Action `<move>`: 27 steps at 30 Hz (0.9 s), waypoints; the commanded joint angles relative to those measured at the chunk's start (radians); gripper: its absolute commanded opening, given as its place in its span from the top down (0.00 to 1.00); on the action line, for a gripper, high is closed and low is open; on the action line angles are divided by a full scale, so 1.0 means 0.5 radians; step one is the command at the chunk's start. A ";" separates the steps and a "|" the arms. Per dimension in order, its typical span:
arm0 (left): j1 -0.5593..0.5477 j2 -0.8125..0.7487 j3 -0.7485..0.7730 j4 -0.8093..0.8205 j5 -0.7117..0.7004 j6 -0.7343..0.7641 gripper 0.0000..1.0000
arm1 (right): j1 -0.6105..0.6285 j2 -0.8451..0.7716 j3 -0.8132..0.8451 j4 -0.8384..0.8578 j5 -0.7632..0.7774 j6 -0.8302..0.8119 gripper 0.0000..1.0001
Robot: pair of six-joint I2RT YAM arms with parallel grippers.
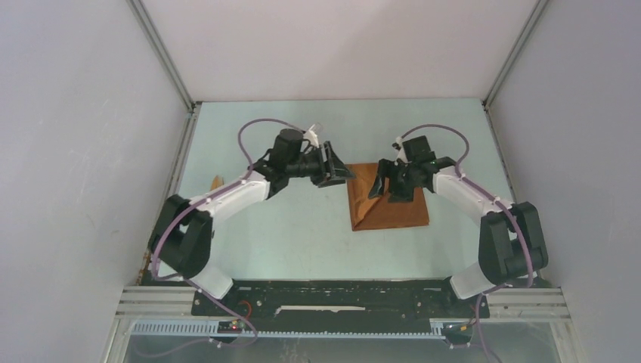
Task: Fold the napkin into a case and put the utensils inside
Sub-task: Pick up the upper triangle-folded napkin from the center of the board.
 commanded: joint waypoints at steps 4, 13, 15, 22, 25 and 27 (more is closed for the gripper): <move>0.309 -0.531 -0.226 -0.606 -0.201 0.422 0.40 | 0.594 -0.082 0.148 -0.314 1.024 0.093 0.41; 0.656 -0.887 -0.606 -0.634 -0.101 0.502 0.41 | 1.052 0.493 0.663 -0.664 1.299 0.272 0.51; 0.688 -0.918 -0.662 -0.634 -0.070 0.522 0.40 | 1.086 0.571 0.725 -0.700 1.308 0.289 0.49; 0.722 -0.962 -0.769 -0.601 -0.014 0.561 0.40 | 1.154 0.762 0.863 -0.817 1.313 0.322 0.44; 0.728 -0.945 -0.783 -0.575 0.016 0.559 0.40 | 1.165 0.798 0.885 -0.815 1.305 0.335 0.51; 0.732 -0.924 -0.787 -0.554 0.036 0.554 0.40 | 1.165 0.824 0.906 -0.814 1.288 0.335 0.54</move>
